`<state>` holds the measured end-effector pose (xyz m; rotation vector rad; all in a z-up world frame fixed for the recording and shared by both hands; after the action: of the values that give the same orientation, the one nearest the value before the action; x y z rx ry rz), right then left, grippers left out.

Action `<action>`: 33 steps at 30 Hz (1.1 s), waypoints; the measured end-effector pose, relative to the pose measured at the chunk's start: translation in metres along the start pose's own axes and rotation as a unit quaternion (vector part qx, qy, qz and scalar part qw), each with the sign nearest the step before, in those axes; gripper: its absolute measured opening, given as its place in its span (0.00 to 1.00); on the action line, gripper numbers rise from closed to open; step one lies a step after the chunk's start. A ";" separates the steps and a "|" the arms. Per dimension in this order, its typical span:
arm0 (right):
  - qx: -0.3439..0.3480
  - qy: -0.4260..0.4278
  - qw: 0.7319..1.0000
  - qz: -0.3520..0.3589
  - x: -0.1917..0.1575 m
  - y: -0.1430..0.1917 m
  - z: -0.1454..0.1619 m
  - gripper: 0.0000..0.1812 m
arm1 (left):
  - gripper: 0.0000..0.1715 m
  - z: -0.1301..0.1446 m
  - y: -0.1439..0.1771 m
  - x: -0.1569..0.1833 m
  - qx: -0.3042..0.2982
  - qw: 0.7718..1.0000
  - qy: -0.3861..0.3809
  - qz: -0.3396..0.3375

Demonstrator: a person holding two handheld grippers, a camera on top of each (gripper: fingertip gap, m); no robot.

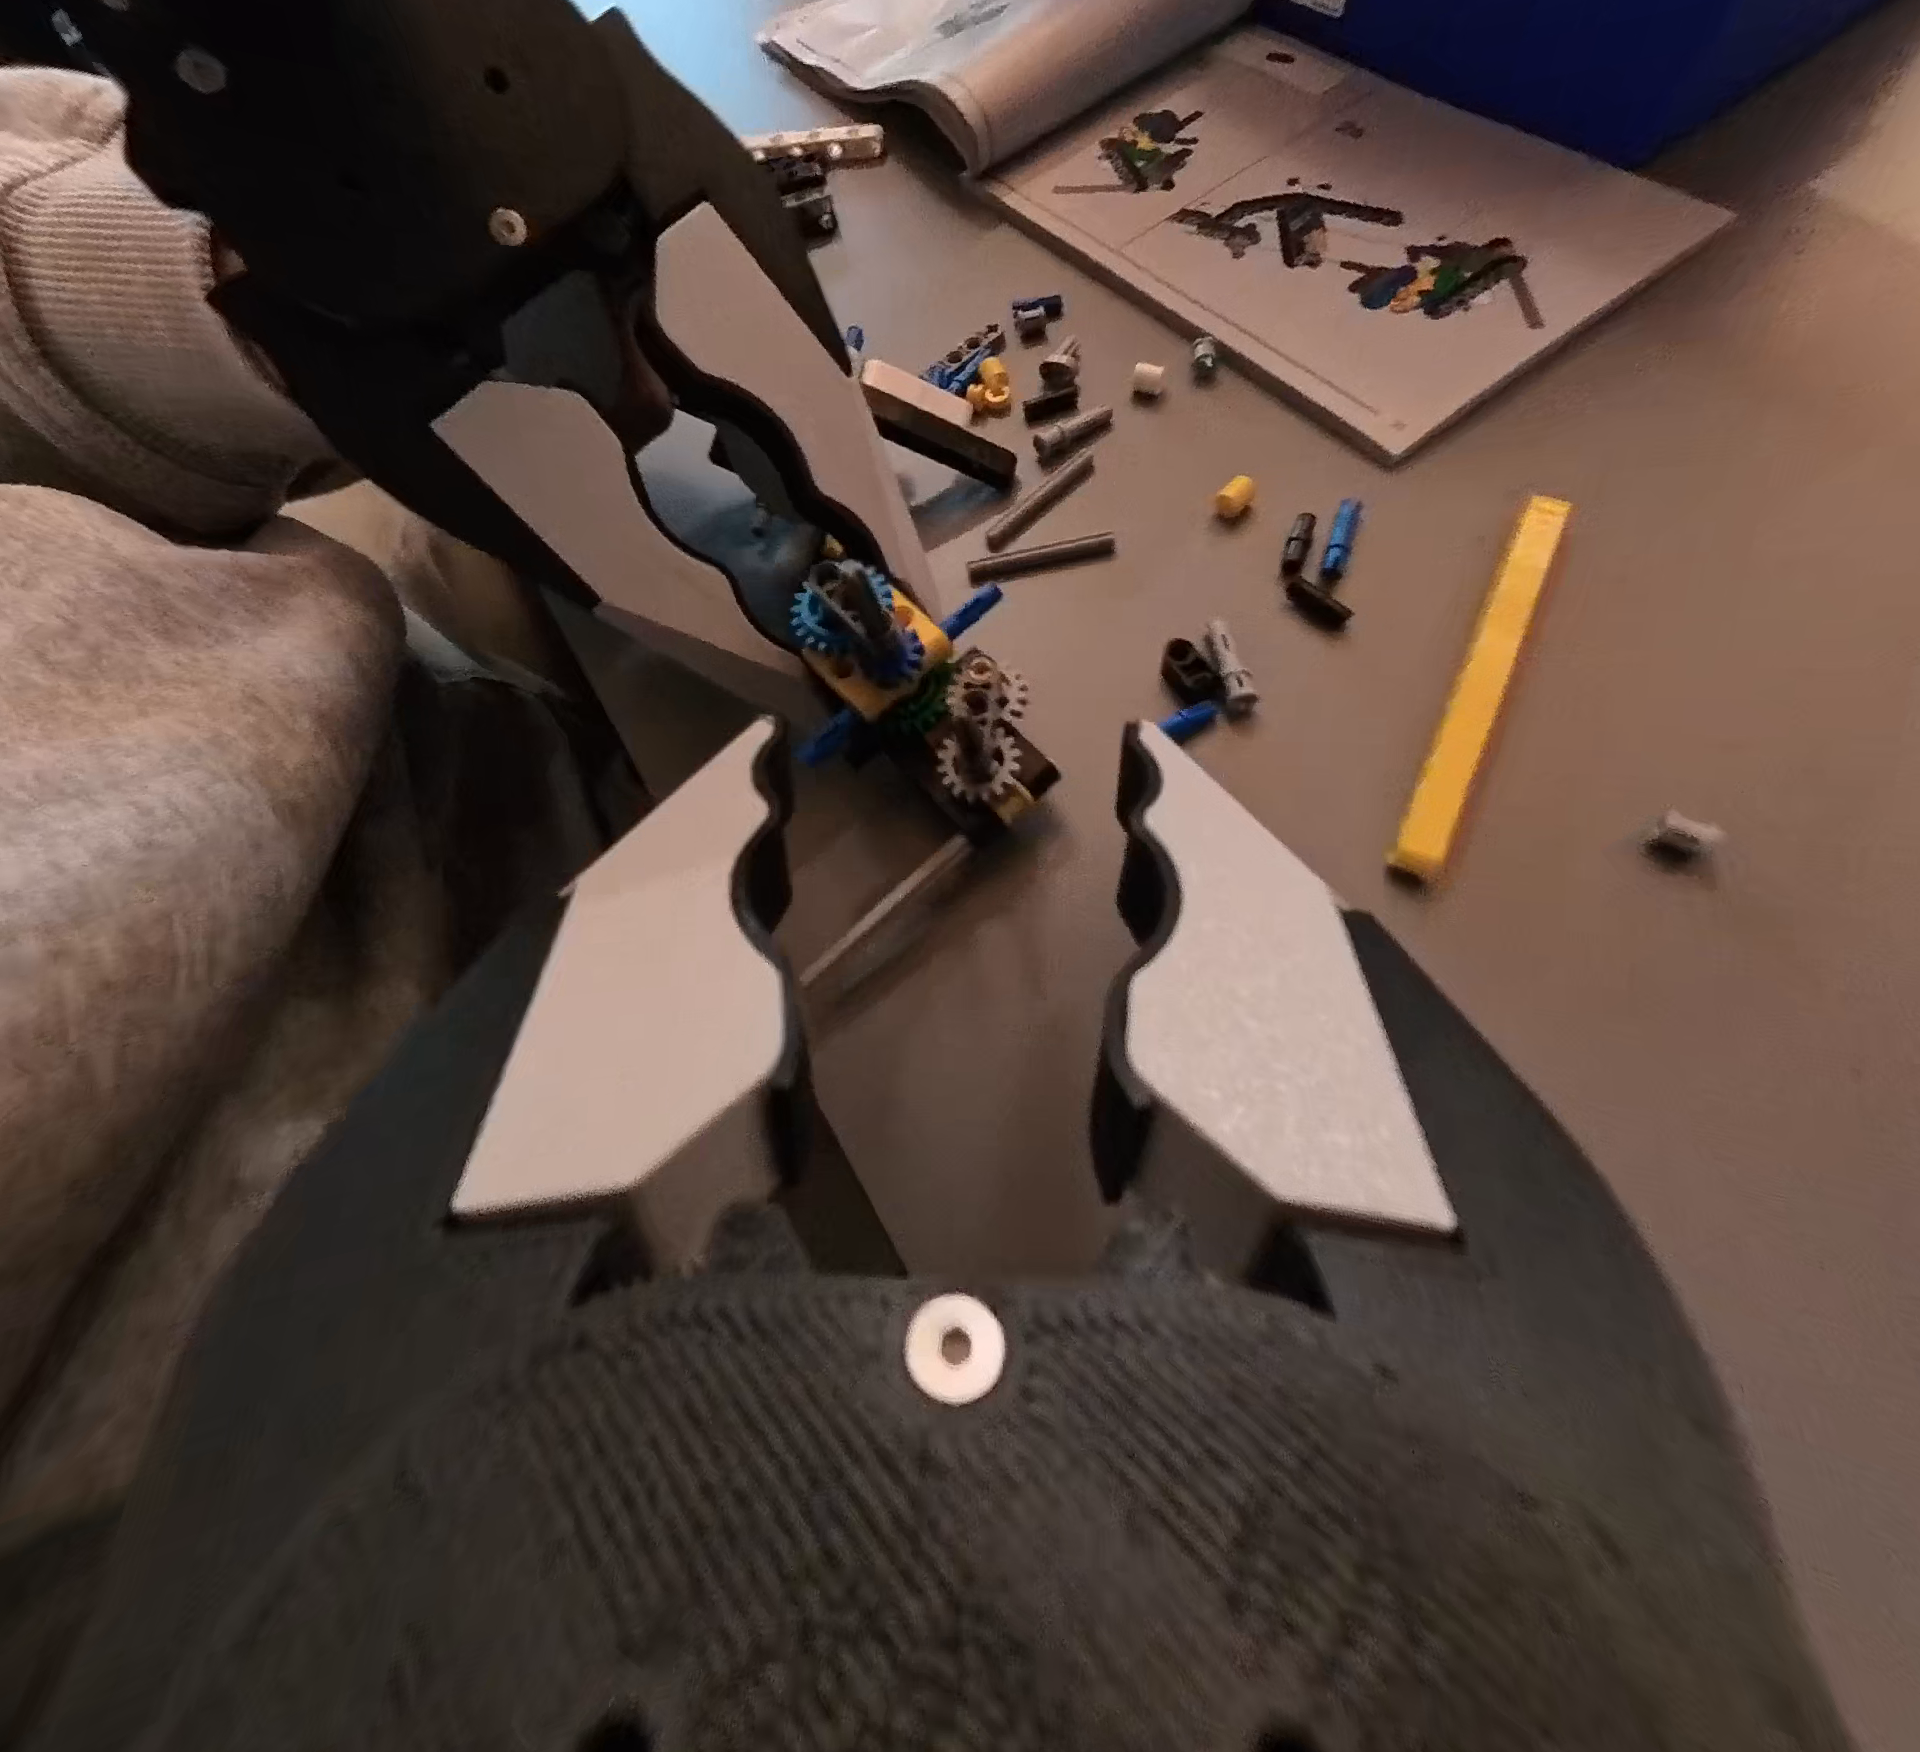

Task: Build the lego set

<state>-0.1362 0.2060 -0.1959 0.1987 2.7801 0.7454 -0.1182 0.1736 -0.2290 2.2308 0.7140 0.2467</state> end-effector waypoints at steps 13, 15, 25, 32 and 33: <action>-0.055 0.037 0.996 0.054 0.011 -0.012 0.016 0.28 | 0.14 0.000 0.000 0.000 0.000 1.000 -0.001 0.000; -0.057 0.040 0.996 0.053 0.010 -0.014 0.017 0.26 | 0.14 0.000 0.000 0.000 0.001 1.000 -0.001 0.000; -0.050 0.029 0.998 0.037 0.007 -0.014 0.016 0.25 | 0.14 0.000 0.001 0.000 0.000 1.000 -0.002 0.000; -0.037 0.028 0.998 0.042 0.008 -0.012 0.010 0.22 | 0.14 -0.001 0.000 0.001 0.000 1.000 -0.003 0.001; -0.038 0.027 0.998 0.041 0.008 -0.012 0.011 0.22 | 0.14 -0.001 0.000 0.001 -0.001 1.000 -0.003 0.001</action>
<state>-0.1414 0.2022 -0.2125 0.2843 2.8028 0.8869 -0.1175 0.1742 -0.2284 2.2303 0.7086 0.2417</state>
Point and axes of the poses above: each gripper's, where its closed fingertips meet, y back along the fingers, z out of its underside, x = y × z across the jaws, the point moved 1 cm from there along y, back along the fingers, and after that the axes turned 3 degrees about -y, right-handed, at the moved point
